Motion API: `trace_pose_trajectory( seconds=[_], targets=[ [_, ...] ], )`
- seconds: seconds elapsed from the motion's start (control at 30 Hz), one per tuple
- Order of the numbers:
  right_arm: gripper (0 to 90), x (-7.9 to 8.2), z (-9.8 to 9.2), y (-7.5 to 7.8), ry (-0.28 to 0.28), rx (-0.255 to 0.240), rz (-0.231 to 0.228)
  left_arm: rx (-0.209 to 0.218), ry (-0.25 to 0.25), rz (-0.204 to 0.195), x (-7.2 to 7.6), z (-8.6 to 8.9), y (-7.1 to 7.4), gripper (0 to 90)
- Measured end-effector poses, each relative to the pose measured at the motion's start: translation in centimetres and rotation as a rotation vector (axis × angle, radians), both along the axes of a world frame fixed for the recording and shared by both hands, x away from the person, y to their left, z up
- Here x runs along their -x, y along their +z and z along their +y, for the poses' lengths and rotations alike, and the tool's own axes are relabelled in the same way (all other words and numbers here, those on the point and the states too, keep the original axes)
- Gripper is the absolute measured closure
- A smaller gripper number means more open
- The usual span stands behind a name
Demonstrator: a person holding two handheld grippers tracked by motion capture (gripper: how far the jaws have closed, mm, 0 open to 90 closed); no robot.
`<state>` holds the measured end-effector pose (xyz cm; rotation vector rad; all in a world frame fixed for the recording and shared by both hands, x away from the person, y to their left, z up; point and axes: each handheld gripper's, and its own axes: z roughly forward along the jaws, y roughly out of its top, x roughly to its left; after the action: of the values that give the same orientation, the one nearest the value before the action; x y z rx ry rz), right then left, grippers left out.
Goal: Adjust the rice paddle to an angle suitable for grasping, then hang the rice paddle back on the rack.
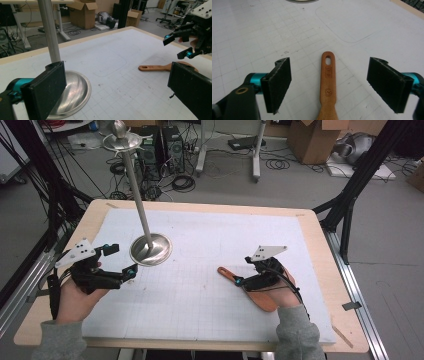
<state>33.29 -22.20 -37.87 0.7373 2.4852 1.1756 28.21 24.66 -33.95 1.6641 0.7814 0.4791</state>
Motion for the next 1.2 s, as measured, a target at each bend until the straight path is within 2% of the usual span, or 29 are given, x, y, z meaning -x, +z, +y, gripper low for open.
trace_pose_trajectory(
  seconds=[0.27, 0.3, 0.7, 1.07, 1.2],
  targets=[
    [7.0, 0.1, -0.6, 0.4, -0.020, -0.024, -0.009, -0.001, -0.001, 0.002, -0.1, 0.0, -0.1, 2.3],
    [1.4, 0.0, -0.7, 0.3, -0.023, -0.031, -0.004, 0.000, -0.001, 0.004, -0.1, -0.1, -0.1, 2.4],
    [1.4, -0.3, -0.6, 0.0, -0.020, -0.026, 0.022, -0.001, -0.001, 0.003, -0.1, -0.1, -0.1, 2.4],
    [1.4, -0.7, -0.1, -0.6, -0.026, 0.011, 0.053, -0.010, -0.002, 0.006, 0.0, -0.1, -0.2, 2.3],
    [1.4, -1.0, 0.2, -1.1, -0.033, 0.040, 0.071, -0.011, 0.000, 0.010, 0.0, -0.1, -0.3, 2.4]
  ],
)
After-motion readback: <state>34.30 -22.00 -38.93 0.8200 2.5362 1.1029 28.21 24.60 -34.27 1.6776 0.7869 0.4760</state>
